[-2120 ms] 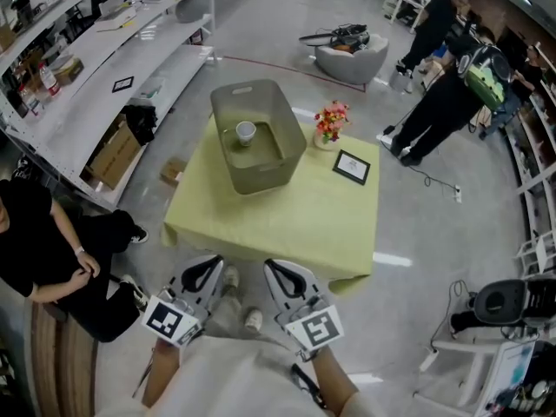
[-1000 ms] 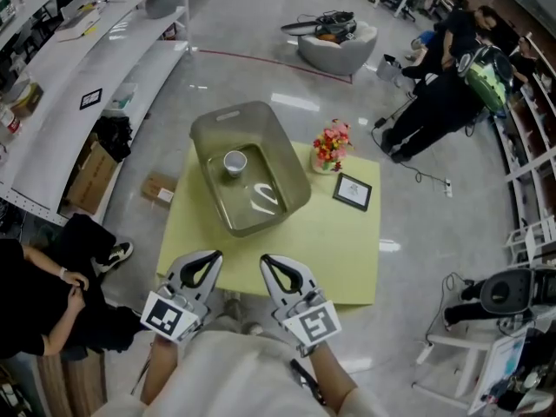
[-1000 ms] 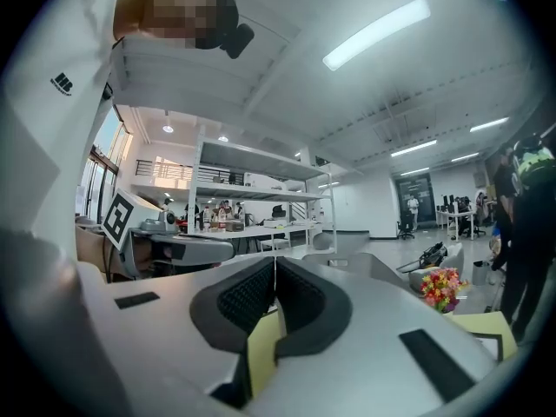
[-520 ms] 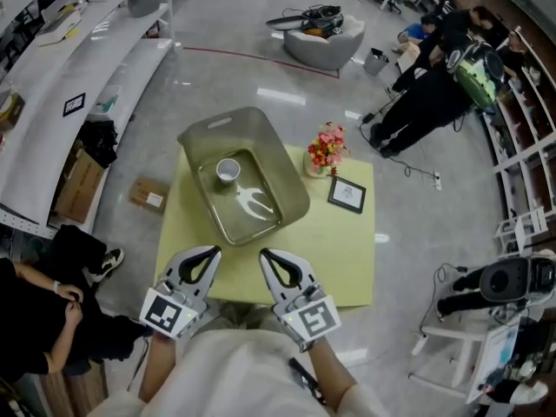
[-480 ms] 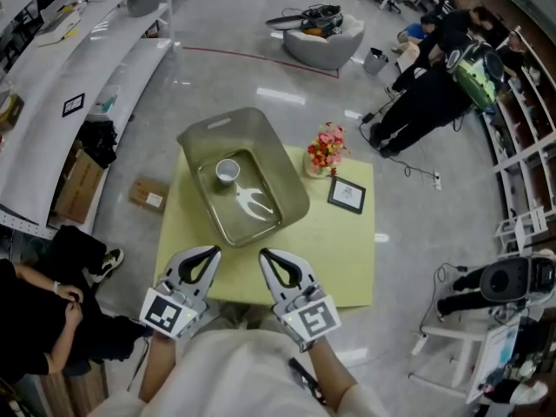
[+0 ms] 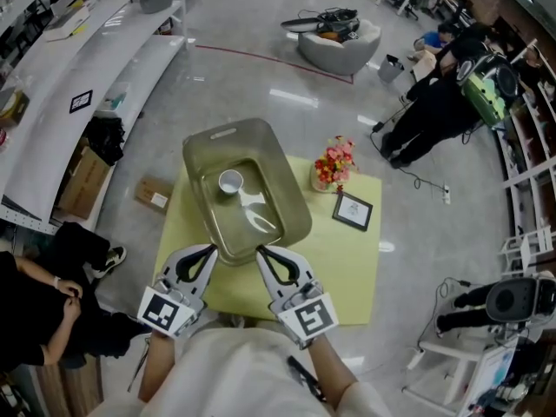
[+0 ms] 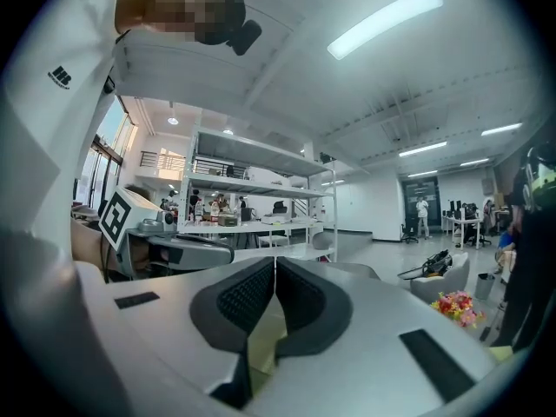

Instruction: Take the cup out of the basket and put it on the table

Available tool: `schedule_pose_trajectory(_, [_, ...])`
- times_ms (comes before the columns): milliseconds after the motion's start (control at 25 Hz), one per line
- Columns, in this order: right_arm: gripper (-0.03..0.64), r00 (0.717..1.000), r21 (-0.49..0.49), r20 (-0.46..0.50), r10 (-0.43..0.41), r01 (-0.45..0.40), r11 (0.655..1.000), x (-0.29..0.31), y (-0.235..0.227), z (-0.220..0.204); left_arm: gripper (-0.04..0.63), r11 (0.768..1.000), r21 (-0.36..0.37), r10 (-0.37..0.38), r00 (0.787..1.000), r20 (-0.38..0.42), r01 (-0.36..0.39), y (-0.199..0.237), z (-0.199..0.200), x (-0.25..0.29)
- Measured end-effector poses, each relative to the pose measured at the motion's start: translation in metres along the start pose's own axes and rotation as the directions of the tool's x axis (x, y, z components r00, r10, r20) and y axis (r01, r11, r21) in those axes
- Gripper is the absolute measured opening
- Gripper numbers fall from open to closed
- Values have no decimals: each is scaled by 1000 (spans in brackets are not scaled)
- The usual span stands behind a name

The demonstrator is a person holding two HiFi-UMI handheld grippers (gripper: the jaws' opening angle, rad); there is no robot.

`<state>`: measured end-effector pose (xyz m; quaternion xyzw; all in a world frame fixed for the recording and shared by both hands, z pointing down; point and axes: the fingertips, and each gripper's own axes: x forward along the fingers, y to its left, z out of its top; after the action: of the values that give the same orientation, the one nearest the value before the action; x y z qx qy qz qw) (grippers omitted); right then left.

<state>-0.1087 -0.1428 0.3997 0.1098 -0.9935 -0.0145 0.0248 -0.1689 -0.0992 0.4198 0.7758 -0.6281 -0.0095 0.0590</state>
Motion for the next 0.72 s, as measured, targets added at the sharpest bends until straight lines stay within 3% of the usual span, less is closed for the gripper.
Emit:
schedule_pose_trajectory(320, [11,996,-11,-59,68,-69,998,22,-30,-15,9,999,-1,49,999,0,-49,17,-2,28])
schedule_pose_trajectory(720, [12,974,-131,-175,145,-169,977,71,-50,-21,9,997,-7,77,997,-24,-77,33,-6,44])
